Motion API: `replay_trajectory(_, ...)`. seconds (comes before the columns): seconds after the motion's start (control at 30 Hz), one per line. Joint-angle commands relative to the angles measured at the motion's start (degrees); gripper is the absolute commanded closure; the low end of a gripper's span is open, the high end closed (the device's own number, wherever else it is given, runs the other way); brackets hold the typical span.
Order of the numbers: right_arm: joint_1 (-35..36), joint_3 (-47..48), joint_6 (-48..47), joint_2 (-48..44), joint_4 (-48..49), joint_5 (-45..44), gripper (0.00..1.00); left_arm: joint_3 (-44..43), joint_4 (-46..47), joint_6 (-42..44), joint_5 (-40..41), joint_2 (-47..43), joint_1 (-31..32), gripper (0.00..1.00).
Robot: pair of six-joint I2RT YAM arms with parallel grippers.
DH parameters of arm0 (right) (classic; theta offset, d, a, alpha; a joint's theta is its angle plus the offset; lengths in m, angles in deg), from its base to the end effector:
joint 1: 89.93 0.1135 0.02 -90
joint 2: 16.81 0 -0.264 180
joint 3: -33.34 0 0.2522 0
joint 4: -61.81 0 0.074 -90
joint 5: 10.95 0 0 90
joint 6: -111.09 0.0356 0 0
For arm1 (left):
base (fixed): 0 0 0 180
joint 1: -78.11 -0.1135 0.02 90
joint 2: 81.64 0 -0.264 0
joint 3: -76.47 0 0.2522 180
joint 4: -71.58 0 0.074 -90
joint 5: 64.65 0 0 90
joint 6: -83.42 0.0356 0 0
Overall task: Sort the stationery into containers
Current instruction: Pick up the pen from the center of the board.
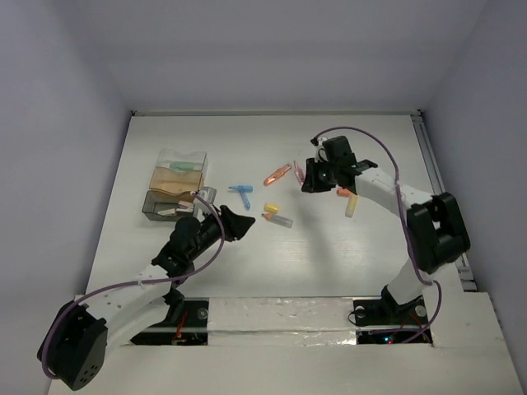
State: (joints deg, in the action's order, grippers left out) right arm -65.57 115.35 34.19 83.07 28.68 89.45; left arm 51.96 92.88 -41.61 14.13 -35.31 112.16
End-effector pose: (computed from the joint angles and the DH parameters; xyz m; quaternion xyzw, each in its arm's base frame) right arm 0.3380 0.1601 0.2115 -0.1222 0.9313 0.1877 0.2874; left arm 0.1459 -0.1069 0.2097 0.0628 0.7075 -0.4544 0.5377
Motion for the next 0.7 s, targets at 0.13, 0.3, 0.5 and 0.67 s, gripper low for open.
replay_trajectory(0.13, 2.0, -8.7, 5.2, -13.4, 11.5, 18.7, 0.92, -4.5, 6.4, -2.9, 0.7, 4.0, 0.2, 0.62)
replay_trajectory(0.3, 6.1, -11.2, 5.8, -16.6, 11.6, 19.1, 0.92, -7.7, 9.7, -3.7, 2.3, 9.4, 0.2, 0.66)
replay_trajectory(0.5, 9.0, -12.4, 6.9, -19.4, 13.4, 22.0, 0.92, -11.8, 8.8, -5.0, 3.7, 16.3, 0.2, 0.75)
replay_trajectory(0.67, 10.8, -12.3, 6.2, -20.2, 12.1, 21.5, 0.92, -12.6, 8.4, -5.5, 7.4, 18.0, 0.2, 0.75)
